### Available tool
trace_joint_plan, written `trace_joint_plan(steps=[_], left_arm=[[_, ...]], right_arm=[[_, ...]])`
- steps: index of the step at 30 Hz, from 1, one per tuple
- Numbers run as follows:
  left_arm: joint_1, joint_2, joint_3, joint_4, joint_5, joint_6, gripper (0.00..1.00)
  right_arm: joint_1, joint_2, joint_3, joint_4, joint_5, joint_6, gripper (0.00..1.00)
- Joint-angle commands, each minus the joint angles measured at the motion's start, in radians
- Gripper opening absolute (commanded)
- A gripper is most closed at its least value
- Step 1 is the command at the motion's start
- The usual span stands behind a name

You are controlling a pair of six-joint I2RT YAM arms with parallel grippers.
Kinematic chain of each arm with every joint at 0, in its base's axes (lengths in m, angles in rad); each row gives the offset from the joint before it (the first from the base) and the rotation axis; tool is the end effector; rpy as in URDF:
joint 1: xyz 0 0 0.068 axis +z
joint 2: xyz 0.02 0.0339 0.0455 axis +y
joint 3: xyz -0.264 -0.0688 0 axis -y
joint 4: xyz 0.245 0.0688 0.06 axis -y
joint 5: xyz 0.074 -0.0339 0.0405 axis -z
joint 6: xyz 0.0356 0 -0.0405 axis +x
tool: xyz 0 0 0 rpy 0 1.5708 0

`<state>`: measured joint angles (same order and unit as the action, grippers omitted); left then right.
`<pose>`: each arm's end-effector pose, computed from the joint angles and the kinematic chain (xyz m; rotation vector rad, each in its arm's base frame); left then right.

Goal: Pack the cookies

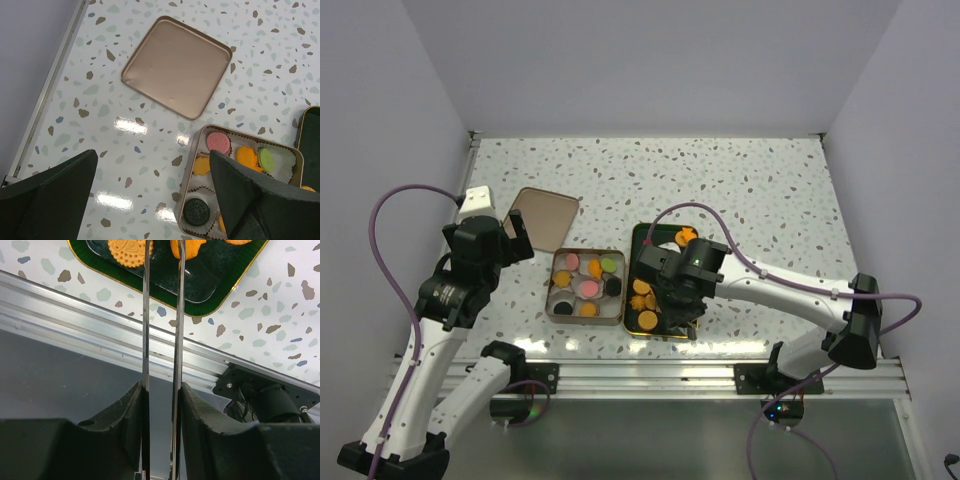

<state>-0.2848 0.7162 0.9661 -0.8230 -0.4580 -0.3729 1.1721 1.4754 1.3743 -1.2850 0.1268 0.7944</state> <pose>0.1315 -0.0221 0.3481 -0.3526 2.0499 0.0921 0.1069 0.2422 0.3038 -0.5334 2.8827 0.1228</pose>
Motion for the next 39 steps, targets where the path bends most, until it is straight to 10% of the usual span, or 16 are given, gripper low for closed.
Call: trace_joint_plan(steps=[1,32,39], left_arm=[[-0.008,0.000,-0.010,0.053,-0.010,0.020,1.00],[-0.008,-0.001,-0.012,0.058,-0.016,0.017,1.00],[-0.008,0.000,-0.012,0.059,-0.015,0.017,1.00]], right_arm=[[0.001,0.010,0.043,0.012,0.004,-0.015,0.26],[0.000,0.060,0.394,-0.166,0.085,-0.018,0.16],[0.000,0.065,0.355,-0.172,0.091,-0.011,0.27]])
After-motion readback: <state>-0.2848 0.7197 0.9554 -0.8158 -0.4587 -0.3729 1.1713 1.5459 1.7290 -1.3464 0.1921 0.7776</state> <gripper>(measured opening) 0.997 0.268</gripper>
